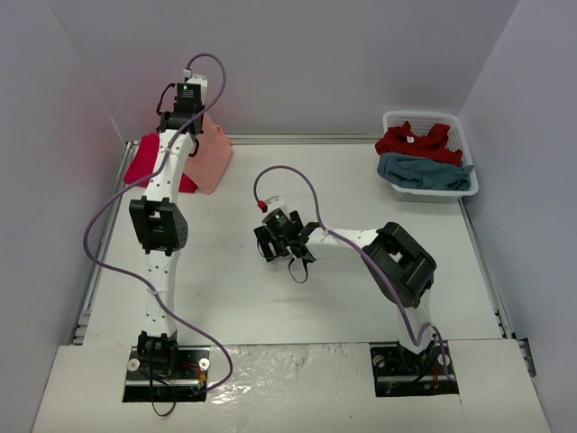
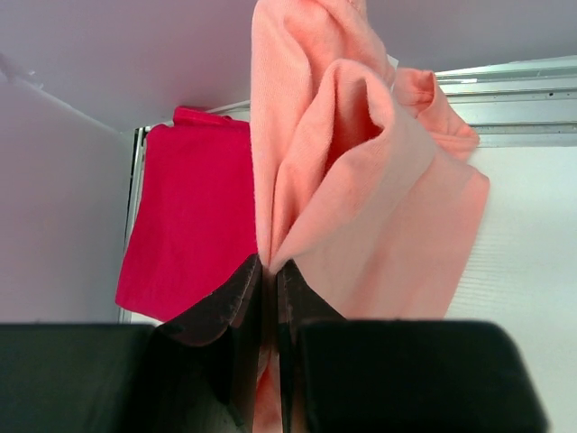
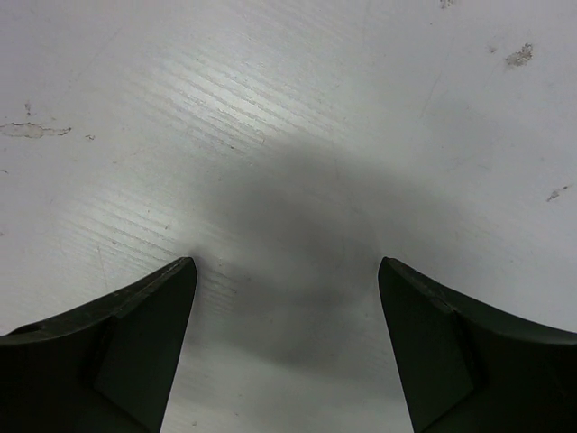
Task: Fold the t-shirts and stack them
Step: Put the neatly folded tshirt into the corner of the board with the left arm
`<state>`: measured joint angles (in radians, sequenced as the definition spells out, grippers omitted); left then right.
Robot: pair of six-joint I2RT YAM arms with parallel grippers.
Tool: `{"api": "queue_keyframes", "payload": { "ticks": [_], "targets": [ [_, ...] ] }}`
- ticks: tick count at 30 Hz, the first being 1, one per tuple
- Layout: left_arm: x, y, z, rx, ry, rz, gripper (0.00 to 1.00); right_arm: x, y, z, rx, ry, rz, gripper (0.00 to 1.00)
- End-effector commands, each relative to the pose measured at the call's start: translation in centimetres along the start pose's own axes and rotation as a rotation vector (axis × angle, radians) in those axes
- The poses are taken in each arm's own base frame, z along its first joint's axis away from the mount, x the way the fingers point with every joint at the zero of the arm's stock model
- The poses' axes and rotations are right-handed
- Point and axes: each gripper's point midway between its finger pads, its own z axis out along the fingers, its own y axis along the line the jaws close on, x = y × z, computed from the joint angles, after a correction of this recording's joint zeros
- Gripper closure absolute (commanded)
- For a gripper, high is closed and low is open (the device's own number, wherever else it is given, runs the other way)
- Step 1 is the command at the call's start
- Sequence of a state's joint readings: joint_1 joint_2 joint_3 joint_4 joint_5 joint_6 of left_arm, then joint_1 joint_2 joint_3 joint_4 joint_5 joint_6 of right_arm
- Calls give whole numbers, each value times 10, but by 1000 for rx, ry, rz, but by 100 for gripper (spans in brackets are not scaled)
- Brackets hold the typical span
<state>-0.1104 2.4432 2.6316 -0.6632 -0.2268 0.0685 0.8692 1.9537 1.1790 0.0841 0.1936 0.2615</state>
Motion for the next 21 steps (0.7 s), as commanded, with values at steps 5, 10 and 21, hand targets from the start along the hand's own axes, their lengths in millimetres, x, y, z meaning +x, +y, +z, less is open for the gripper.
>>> {"api": "queue_keyframes", "payload": {
  "ticks": [5,10,21],
  "targets": [
    [-72,41,-55,-40,-190,-57,98,116,-30,8,82,371,-135,21],
    [-78,47,-62,-46,-206,-57,98,119,-30,9,82,380,-140,21],
    [-91,58,-80,-43,-240,-80,98,123,-28,12,79,396,-146,21]
  ]
}}
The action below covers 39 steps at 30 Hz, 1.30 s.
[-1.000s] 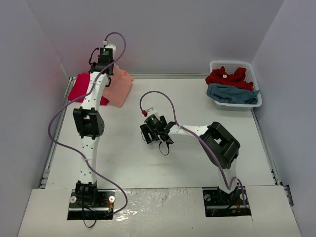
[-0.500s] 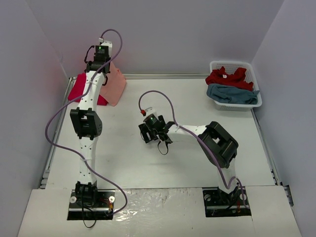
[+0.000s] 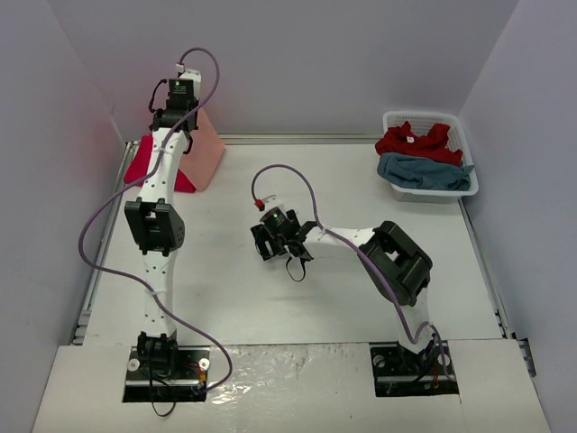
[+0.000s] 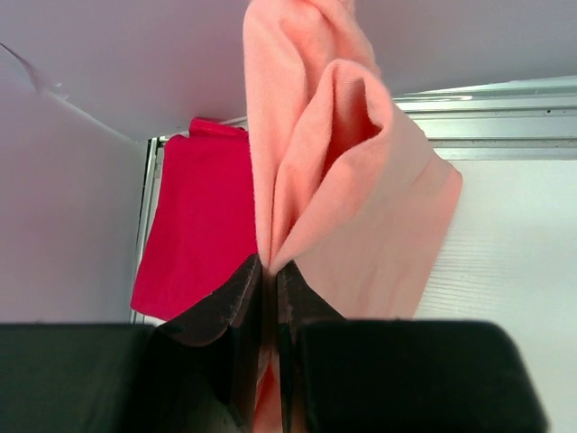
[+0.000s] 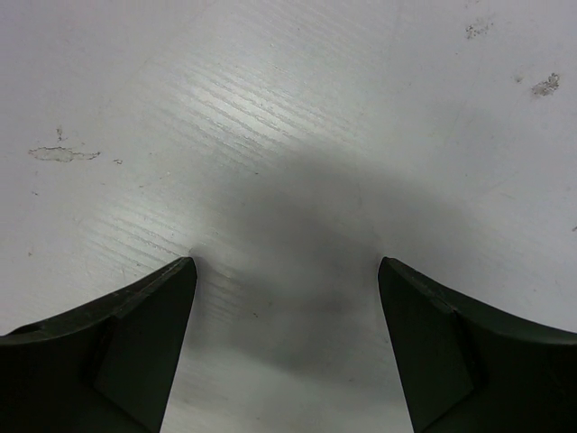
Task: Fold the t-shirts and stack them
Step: Put the neatly folded tshirt into the corner of the board with the left arm
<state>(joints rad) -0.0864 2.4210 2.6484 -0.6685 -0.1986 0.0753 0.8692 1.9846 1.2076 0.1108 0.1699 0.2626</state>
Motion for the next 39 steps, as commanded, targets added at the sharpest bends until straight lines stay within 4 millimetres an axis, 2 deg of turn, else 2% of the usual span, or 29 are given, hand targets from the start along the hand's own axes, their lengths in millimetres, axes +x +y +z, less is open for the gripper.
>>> {"api": "queue_keyframes", "payload": {
  "ticks": [1,12,26,39],
  "targets": [
    [-82,41,-70,-46,-213,-66,98,131,-39,1,109,417,-150,21],
    [-81,48,-68,-57,-214,-72,97,135,-36,3,104,429,-156,21],
    [-72,71,-59,-82,-194,-83,98,142,-34,6,90,455,-165,21],
    [-60,69,-45,-70,-167,-77,98,152,-28,9,63,486,-175,21]
  ]
}}
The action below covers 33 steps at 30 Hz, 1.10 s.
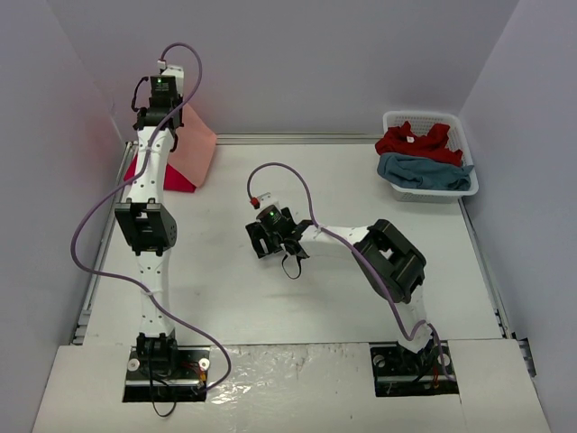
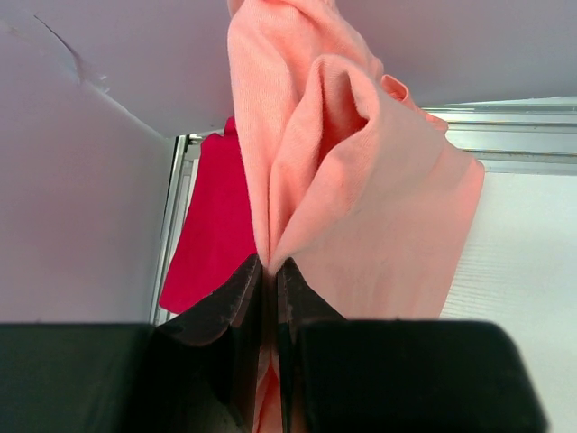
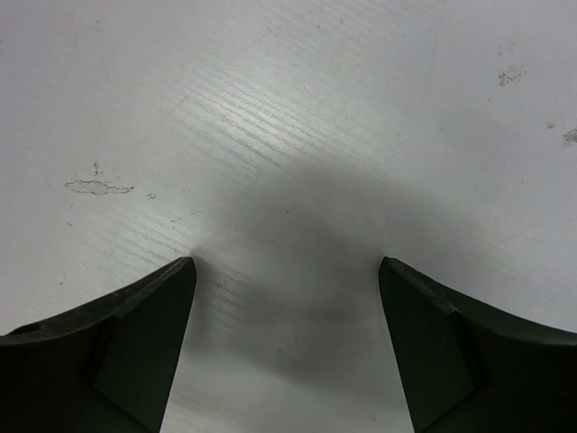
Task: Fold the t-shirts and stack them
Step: Put the neatly folded tshirt into the corner of the board with the left arm
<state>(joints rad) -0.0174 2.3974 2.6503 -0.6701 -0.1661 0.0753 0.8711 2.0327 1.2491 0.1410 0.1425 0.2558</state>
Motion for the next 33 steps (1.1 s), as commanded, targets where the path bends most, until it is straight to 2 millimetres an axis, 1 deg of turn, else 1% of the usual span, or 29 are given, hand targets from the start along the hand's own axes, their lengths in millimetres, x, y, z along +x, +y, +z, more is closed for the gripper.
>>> {"api": "queue_keyframes", "payload": {
  "ticks": [1,2,3,6,11,15,18,22,26,27,29,30,33],
  "targets": [
    [-59,27,-41,-34,-159,-41,98,159,-38,-7,91,505,-163,21],
    [-56,32,-38,-42,-151,-45,98,159,-38,-7,89,505,-164,21],
    [-52,45,-34,-60,-141,-52,98,161,-38,-7,88,510,-165,21],
    [-49,49,-31,-65,-137,-55,98,162,-37,-6,84,515,-164,21],
    [-46,62,-26,-71,-134,-76,98,164,-36,-6,69,522,-160,21],
    [-38,67,-19,-73,-117,-79,98,166,-35,-5,65,531,-162,21],
    [-32,67,-11,-70,-103,-78,98,166,-35,-5,63,533,-160,21],
    [-20,62,2,-57,-78,-70,98,167,-35,-5,62,537,-160,21],
    [-12,58,11,-52,-61,-65,97,169,-35,-4,61,545,-159,21],
    [-11,59,12,-58,-58,-62,93,169,-35,-4,57,545,-159,21],
    [-7,61,15,-72,-49,-56,93,170,-35,-4,56,549,-157,21],
    [-9,65,15,-82,-54,-59,93,171,-34,-4,54,551,-159,21],
    [-3,73,19,-98,-44,-64,93,170,-33,-4,49,551,-159,20]
  ]
}}
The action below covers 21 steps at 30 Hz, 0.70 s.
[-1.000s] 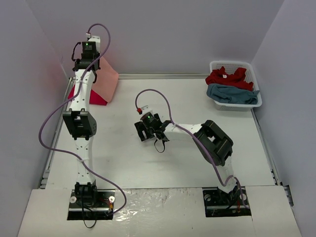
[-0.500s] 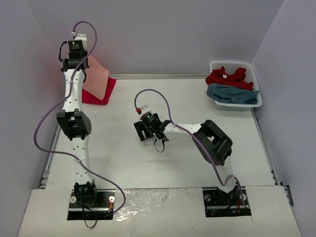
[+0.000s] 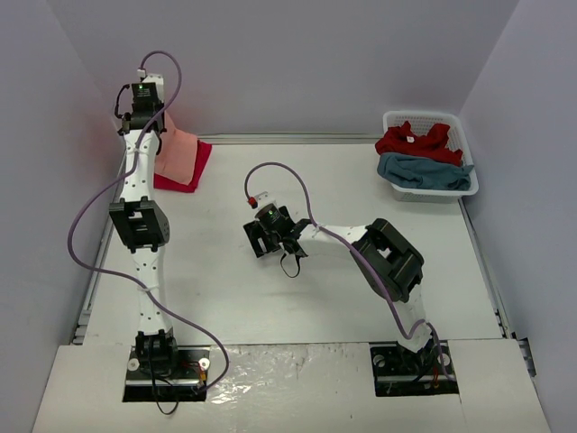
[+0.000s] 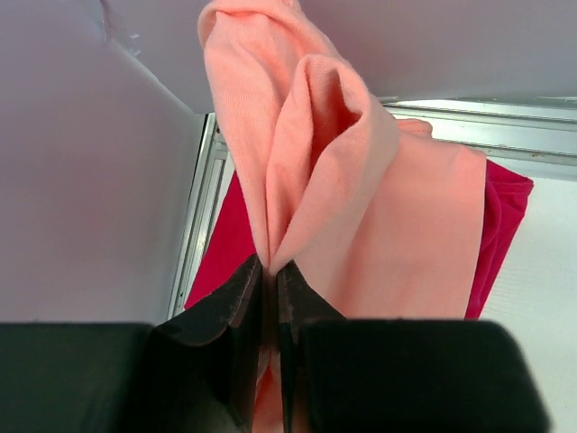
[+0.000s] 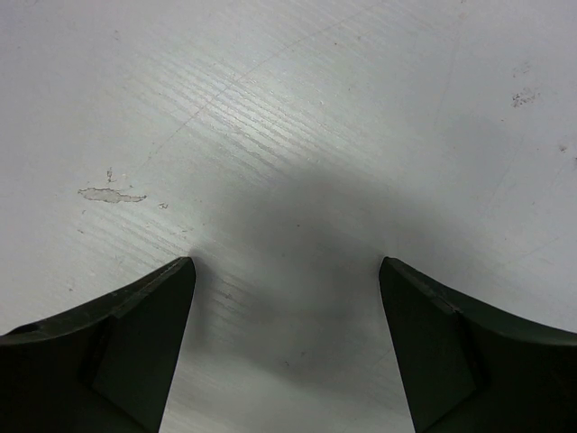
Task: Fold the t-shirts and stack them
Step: Put the neatly folded tshirt into the corner of the board with the left arm
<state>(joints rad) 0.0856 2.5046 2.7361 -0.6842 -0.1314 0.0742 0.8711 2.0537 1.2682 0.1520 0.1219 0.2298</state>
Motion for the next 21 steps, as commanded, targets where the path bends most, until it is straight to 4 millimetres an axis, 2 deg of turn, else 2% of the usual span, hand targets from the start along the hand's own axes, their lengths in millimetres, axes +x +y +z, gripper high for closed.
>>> {"api": "queue_keyframes", "payload": {
  "ticks": [1,3,5,8,11,12,14,15,17,18,20,21],
  "targets": [
    [-34,26,-18,-49,-92,-24,89,175,-34,-11,62,560,-129,20],
    [-30,31,-15,-67,-82,-21,75,176,-33,-10,59,565,-130,20],
    [-26,35,-12,-101,-70,-18,51,177,-33,-10,59,569,-131,20],
    [-30,44,-18,-141,-77,-29,41,177,-33,-11,58,571,-130,20],
    [-46,45,-34,-132,-114,-60,38,175,-31,-13,51,564,-132,20],
    [-59,48,-48,-133,-147,-72,38,175,-32,-13,59,563,-137,20],
    [-67,45,-60,-130,-163,-74,34,170,-29,-15,59,546,-148,20],
    [-81,43,-79,-131,-195,-79,33,164,-30,-16,71,530,-153,20],
    [-90,37,-94,-125,-214,-79,29,157,-28,-20,74,509,-160,19],
    [-104,33,-117,-122,-249,-83,23,149,-27,-21,80,488,-164,19],
    [-110,26,-137,-100,-258,-96,18,129,-22,-27,83,435,-166,18],
    [-120,29,-158,-95,-283,-115,16,120,-19,-30,88,410,-168,17]
  ]
}}
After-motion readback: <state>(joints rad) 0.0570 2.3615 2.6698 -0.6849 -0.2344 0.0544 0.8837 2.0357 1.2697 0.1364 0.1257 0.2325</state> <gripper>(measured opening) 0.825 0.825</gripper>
